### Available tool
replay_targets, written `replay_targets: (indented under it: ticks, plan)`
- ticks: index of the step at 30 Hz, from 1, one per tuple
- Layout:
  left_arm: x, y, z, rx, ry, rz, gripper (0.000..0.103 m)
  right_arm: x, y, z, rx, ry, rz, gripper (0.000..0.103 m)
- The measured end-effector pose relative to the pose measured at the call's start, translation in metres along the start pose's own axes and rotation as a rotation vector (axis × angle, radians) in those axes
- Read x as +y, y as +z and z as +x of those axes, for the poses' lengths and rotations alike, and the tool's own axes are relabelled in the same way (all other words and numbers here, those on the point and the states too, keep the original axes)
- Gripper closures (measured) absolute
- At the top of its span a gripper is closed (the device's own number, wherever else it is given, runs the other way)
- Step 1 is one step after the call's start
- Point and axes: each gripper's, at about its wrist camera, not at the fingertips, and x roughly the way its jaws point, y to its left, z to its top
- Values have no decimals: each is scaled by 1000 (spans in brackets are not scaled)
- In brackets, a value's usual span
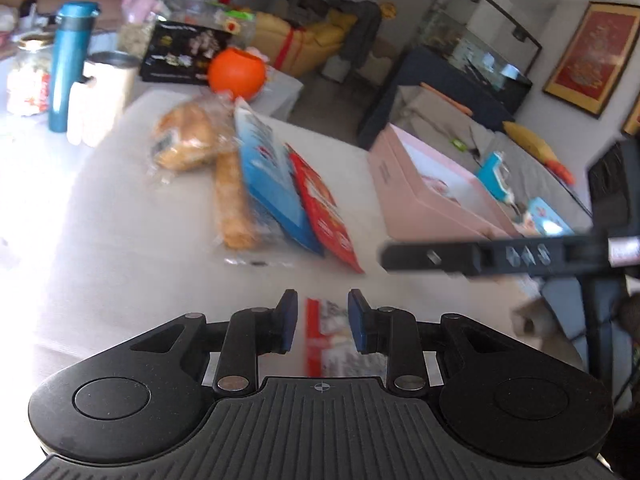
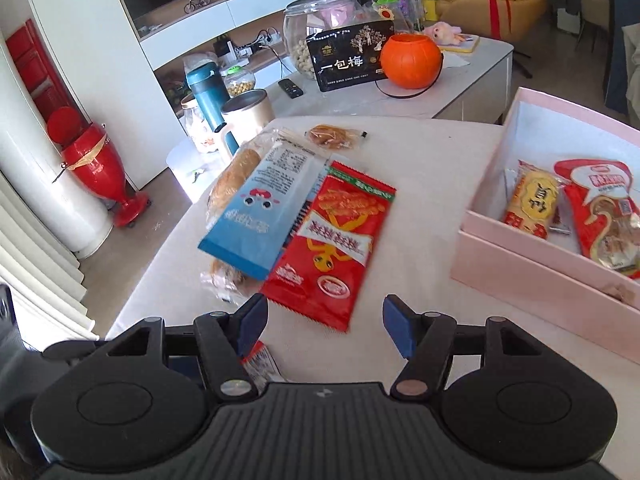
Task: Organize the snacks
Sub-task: 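Grasp the white snack packet with the right tool while the left tool approaches the red spicy-strip packet, then grasp the red spicy-strip packet with the left tool while the right tool holds the white packet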
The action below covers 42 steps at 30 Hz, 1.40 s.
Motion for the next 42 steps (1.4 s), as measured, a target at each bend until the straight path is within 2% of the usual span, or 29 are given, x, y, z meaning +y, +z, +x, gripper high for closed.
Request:
replay_targets:
  ticks: [3,5,8,11,13,15,17,22,24,25,27,29,30,33,35,42]
  plan:
    - [9,15,-9,-74,67,-38,72,-2,-16,-12,2,24,-55,30]
    - [8,21,-11,-89,75,-57,72,5,-26,-11,37,82,-96,24]
    - [-7,26,-8,-85,88,-7,72,28,-43,-2,79,130,-213,23]
    - [-26,28,-4,-72,77,74,72,50,-58,9,66,46,-335,25]
    - [-41,31,1,-75,78,130,72,52,-62,7,37,7,-366,33]
    - [-53,37,10,-78,81,178,72,42,-61,1,30,-10,-321,38]
    - [-67,47,30,-63,100,224,72,25,-60,-5,20,-63,-269,38]
    - [-77,67,96,-15,248,263,72,-15,-66,-24,-23,-214,-175,38]
    - [-74,70,118,2,287,257,72,-32,-72,-33,-49,-244,-130,34]
    - [-75,70,124,5,295,266,72,-40,-75,-37,-65,-257,-106,28]
    - [-81,67,130,9,289,304,72,-55,-81,-45,-102,-278,-63,24]
    - [-86,62,138,66,252,335,72,-72,-86,-50,-131,-296,-11,24]
    - [-89,56,139,67,228,356,72,-80,-88,-52,-141,-302,16,24]
    - [-100,49,138,61,239,428,72,-96,-91,-52,-164,-301,82,23]
    - [-103,49,139,69,246,410,72,-97,-91,-52,-168,-284,85,19]
    - [-111,55,147,87,288,395,71,-88,-92,-47,-159,-323,48,18]
